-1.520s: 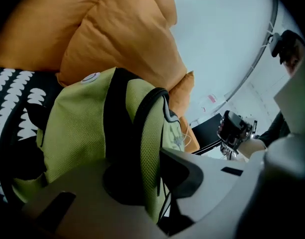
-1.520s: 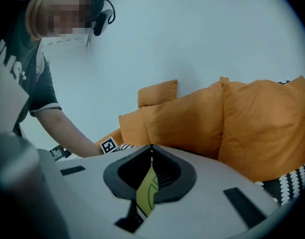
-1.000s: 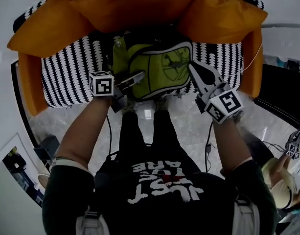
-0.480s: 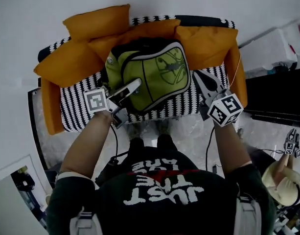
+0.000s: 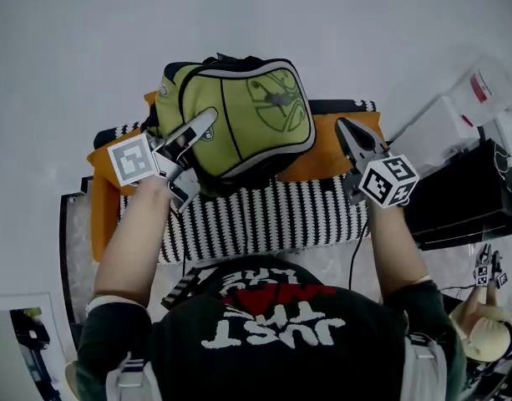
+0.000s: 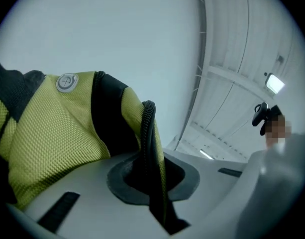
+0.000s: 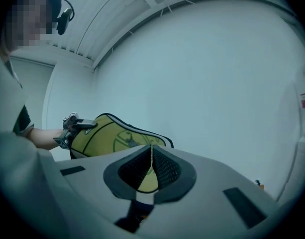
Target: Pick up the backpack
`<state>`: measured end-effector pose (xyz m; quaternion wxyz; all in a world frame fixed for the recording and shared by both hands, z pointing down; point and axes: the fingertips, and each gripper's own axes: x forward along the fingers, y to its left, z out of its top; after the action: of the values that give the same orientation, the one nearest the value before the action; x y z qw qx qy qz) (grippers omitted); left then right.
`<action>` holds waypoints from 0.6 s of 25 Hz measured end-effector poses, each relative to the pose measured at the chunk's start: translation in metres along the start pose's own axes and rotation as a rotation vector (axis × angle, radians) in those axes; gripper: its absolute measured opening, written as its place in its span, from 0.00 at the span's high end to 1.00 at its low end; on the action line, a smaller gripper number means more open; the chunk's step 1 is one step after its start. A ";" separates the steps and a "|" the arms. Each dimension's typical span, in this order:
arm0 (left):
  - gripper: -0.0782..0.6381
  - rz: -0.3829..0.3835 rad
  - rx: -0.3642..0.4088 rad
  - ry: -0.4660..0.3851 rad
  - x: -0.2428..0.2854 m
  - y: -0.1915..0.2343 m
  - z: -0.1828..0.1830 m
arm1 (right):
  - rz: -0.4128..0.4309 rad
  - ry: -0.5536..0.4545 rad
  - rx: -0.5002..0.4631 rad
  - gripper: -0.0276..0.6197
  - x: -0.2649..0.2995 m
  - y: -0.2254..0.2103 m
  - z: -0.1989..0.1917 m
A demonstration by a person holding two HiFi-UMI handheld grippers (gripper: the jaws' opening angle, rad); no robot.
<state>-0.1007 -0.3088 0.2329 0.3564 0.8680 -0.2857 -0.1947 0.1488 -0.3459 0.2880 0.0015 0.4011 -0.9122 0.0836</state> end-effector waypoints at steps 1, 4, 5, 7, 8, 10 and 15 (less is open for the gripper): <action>0.86 -0.007 0.013 -0.024 -0.002 -0.013 0.018 | -0.002 -0.011 -0.005 0.91 0.002 0.003 0.014; 0.86 -0.036 0.056 -0.095 -0.030 -0.050 0.068 | -0.010 -0.031 -0.031 0.91 0.010 0.030 0.052; 0.86 -0.044 0.079 -0.118 -0.043 -0.062 0.084 | -0.010 -0.038 -0.044 0.91 0.013 0.043 0.064; 0.86 -0.056 0.123 -0.161 -0.060 -0.085 0.113 | 0.001 -0.064 -0.063 0.91 0.017 0.060 0.089; 0.86 -0.060 0.142 -0.182 -0.062 -0.096 0.125 | 0.010 -0.082 -0.068 0.91 0.018 0.063 0.103; 0.86 -0.063 0.174 -0.221 -0.059 -0.115 0.147 | 0.025 -0.116 -0.077 0.91 0.019 0.059 0.131; 0.86 -0.056 0.222 -0.295 -0.058 -0.141 0.194 | 0.050 -0.173 -0.101 0.91 0.032 0.058 0.191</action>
<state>-0.1993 -0.2880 0.0076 0.2072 0.8717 -0.3301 -0.2970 0.0971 -0.3604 0.0928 -0.0592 0.3834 -0.9217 0.0028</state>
